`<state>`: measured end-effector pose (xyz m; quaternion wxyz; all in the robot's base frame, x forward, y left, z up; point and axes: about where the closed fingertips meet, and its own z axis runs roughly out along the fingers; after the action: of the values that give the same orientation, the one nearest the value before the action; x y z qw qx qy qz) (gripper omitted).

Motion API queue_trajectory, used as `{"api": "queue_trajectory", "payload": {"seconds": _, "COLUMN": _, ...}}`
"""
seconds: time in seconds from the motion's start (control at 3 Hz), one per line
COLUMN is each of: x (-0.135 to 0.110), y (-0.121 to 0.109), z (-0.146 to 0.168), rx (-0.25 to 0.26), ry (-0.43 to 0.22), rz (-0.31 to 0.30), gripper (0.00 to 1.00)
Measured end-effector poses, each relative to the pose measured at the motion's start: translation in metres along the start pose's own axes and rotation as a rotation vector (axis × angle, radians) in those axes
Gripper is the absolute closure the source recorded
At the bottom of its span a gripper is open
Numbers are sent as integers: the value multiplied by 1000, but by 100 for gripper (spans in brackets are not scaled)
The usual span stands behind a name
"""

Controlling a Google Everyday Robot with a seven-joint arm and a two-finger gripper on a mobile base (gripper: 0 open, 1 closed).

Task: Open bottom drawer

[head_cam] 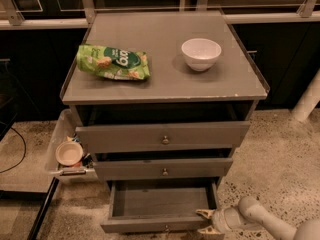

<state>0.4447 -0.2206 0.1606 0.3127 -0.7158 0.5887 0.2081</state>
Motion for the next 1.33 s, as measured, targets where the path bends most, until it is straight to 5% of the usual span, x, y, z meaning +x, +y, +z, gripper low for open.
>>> {"api": "queue_trajectory", "payload": {"seconds": 0.67, "x": 1, "y": 16, "z": -12, "rx": -1, "ry": 17, "rz": -25, "gripper": 100}}
{"api": "queue_trajectory", "payload": {"seconds": 1.33, "x": 0, "y": 32, "z": -15, "rx": 3, "ry": 16, "rz": -20, "gripper": 59}}
